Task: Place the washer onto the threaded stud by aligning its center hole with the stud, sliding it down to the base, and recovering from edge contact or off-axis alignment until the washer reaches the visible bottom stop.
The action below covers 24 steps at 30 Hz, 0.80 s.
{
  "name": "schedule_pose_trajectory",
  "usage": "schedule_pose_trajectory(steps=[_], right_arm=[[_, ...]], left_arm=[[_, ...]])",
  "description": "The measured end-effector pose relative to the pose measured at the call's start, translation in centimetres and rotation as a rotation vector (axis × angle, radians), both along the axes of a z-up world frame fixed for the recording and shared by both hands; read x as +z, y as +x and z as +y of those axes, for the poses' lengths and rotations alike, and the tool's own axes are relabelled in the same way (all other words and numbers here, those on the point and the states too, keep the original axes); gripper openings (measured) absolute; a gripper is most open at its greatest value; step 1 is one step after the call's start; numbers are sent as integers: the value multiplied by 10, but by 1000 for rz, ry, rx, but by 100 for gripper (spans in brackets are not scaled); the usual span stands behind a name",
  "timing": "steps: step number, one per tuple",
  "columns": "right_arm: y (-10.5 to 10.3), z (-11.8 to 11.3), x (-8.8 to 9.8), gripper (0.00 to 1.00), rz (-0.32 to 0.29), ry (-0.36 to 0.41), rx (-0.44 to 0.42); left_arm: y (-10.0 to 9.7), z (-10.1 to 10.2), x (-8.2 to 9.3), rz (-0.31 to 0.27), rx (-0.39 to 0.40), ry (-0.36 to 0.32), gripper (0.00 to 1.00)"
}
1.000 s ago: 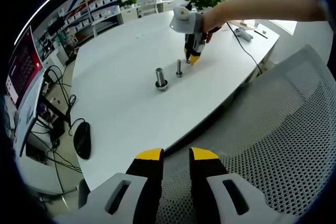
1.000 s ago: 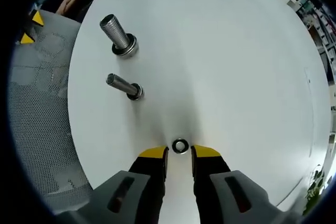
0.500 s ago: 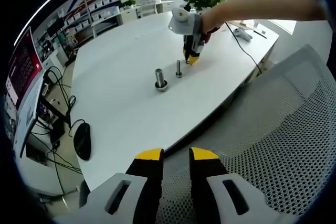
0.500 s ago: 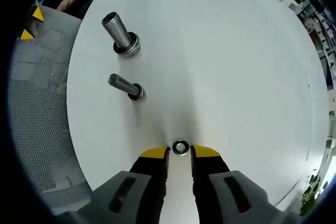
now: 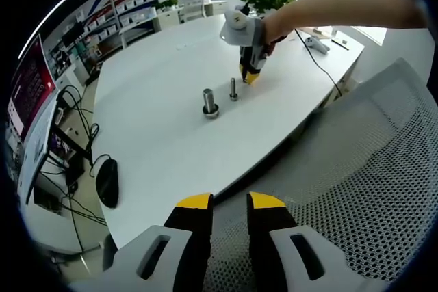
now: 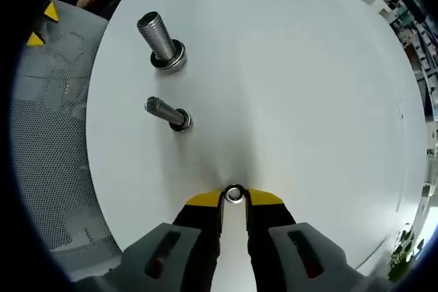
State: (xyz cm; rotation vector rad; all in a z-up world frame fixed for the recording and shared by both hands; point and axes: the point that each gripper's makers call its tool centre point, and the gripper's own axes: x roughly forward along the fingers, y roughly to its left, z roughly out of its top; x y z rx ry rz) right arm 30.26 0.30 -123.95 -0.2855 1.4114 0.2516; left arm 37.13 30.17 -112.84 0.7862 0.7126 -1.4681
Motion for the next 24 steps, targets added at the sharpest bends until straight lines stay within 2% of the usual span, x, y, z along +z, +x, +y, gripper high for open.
schedule_pose_trajectory(steps=[8,11,17,24], right_arm=[[1,-2,-1,15,-32,5,-32],[1,-1,-2,15,-32,-40,30],[-1,2,1,15,-26,-86,10],[1,-3,-2,15,-67,-113,-2]], left_arm=[[0,0,0,1,1,3,18],[-1,0,0,2,1,4,18],[0,0,0,1,2,4,18],[1,1,-1,0,4,4,18]])
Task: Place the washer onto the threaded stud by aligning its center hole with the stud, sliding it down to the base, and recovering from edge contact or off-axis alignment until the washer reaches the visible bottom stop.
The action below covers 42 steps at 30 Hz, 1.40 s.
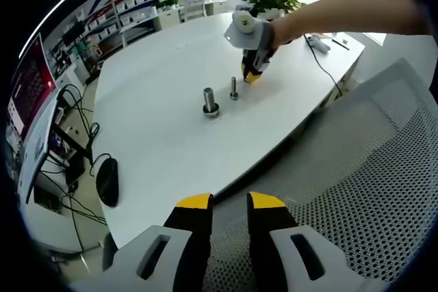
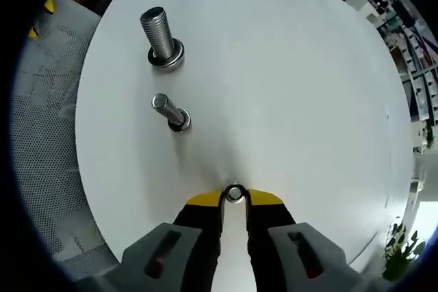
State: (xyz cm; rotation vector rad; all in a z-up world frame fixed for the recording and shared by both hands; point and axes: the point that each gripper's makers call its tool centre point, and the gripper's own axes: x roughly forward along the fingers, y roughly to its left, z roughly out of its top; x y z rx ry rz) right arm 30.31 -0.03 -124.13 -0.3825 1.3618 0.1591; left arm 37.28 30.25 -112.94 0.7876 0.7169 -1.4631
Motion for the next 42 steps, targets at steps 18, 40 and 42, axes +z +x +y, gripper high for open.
schedule_pose_trajectory(steps=[18,40,42], right_arm=[[6,17,33,14,-143,102,-55],[43,72,79,14,-165,192,84],[45,71,74,14,-143,188,96]], left_arm=[[-2,-1,1,-5,-1,-3,18],[0,-1,1,-18,-12,-13,18],[0,-1,1,-19,-13,-13,18]])
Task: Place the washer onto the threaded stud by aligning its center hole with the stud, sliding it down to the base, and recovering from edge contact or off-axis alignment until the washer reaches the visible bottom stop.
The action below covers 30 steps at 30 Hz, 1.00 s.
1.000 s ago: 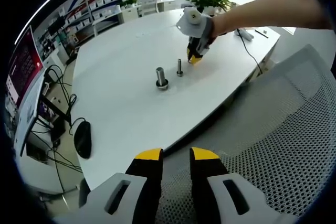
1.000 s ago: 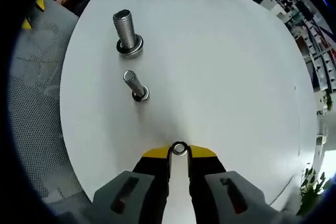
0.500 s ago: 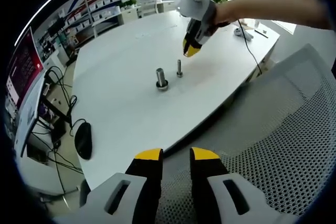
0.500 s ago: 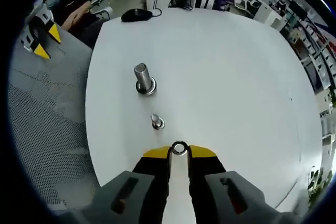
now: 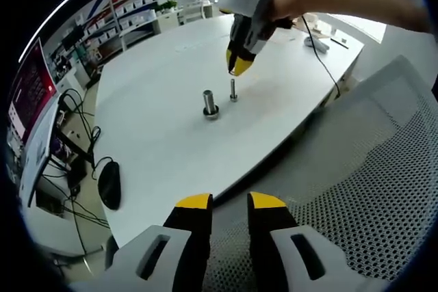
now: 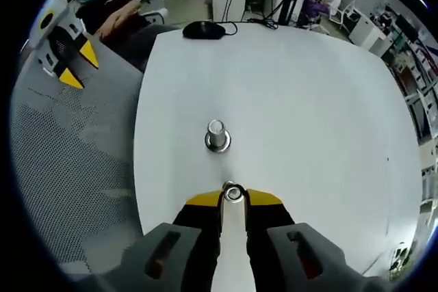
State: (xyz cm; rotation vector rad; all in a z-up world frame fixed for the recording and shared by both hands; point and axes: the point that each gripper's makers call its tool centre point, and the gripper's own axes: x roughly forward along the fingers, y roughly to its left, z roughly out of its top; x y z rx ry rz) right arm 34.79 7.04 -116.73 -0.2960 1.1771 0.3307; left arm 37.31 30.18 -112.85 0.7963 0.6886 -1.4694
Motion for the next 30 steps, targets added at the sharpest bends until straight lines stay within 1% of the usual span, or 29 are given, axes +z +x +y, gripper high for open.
schedule_pose_trajectory(steps=[6,11,13,15,26,30], right_arm=[[-3,2,-9,14,42,-6,21],[-1,-3,-17,14,64,-22,36],[-2,-1,-17,14,70,-21,37],[0,-3,-22,14,77,-25,39],[0,0,-48,14,124,-20,53],[0,1,-56,14,132,-14,38]], left_arm=[[-2,-1,2,-1,-1,0,18],[-1,0,1,-1,0,-1,18],[0,0,1,-2,2,-1,19],[-1,0,1,-3,3,1,19],[-1,0,1,0,8,5,19],[-1,0,1,1,10,6,19]])
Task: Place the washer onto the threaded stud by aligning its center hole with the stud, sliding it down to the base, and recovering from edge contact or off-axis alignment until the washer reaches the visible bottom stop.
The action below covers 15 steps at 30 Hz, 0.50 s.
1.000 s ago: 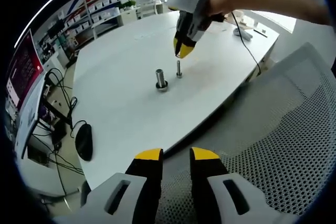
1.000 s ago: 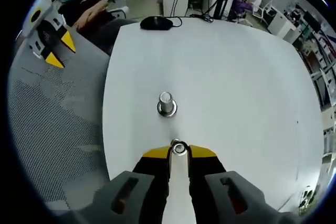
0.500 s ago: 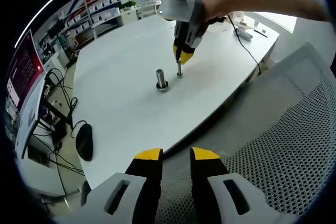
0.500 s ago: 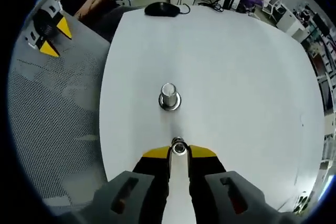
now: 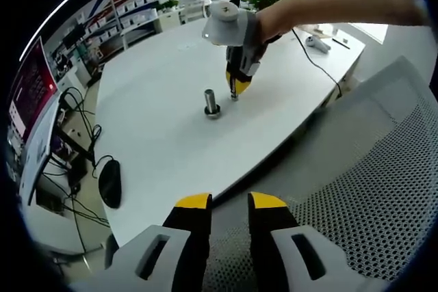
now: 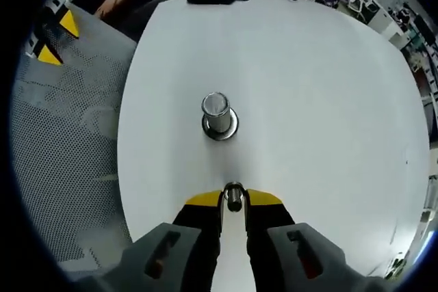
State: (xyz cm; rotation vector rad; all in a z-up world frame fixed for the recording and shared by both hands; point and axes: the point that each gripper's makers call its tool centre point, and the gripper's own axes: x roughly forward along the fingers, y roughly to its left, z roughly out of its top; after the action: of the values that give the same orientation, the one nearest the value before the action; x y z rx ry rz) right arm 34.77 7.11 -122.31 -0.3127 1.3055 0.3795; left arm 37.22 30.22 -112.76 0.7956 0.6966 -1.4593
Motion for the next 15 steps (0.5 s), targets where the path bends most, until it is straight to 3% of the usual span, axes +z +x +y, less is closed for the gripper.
schedule_pose_trajectory(steps=[5,8,11,15], right_arm=[[3,5,0,23,-21,42,-42],[4,0,7,25,-47,29,-54],[0,2,21,26,-77,43,-74],[-1,-9,48,26,-157,91,-208]], left_arm=[[-1,0,0,1,-1,2,19],[0,0,-1,2,-3,1,19],[0,0,0,2,-6,0,19],[-1,0,0,1,-12,0,18]])
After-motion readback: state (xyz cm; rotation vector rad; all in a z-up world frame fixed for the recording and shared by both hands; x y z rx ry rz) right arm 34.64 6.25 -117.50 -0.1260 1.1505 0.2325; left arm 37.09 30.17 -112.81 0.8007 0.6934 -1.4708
